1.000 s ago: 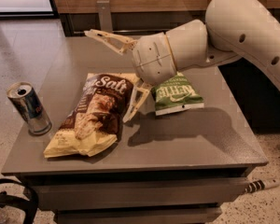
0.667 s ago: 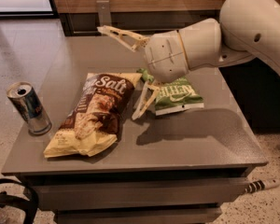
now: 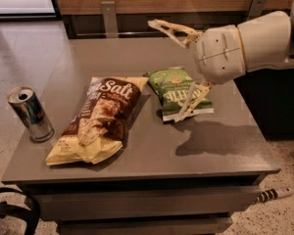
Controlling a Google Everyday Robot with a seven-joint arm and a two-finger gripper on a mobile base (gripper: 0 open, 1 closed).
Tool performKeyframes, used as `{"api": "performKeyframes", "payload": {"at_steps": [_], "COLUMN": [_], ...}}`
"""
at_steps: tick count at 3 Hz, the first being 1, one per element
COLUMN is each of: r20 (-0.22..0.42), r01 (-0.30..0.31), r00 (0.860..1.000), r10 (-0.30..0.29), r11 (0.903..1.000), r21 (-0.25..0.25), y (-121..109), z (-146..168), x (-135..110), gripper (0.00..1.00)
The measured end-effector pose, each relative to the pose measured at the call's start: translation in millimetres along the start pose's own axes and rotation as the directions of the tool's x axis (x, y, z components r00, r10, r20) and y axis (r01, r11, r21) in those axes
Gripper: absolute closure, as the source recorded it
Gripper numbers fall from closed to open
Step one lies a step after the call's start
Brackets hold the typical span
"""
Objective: Move brown chip bag near redbull can
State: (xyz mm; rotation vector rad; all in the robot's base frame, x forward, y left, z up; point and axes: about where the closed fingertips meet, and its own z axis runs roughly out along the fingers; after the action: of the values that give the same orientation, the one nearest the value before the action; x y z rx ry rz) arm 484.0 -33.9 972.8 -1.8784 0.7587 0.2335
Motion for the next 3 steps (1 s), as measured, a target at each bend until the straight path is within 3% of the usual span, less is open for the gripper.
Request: {"api": "performKeyframes", "payload": {"at_steps": [1,2,3], "r20": [-0.103,-0.25,-0.349], "r01": [-0.057,-0.136,-0.193], "r00": [0.993,0.96,0.92], "r10": [0.055,0.129,0.179], "r11": [0.9983,0.9907,0.9811], "r21": [-0.012,-0.01,-0.007], "y": [4,14,21], "z": [-30,-66,-89], "x": [6,0,-11], "gripper": [0.0,0.0,0.0]}}
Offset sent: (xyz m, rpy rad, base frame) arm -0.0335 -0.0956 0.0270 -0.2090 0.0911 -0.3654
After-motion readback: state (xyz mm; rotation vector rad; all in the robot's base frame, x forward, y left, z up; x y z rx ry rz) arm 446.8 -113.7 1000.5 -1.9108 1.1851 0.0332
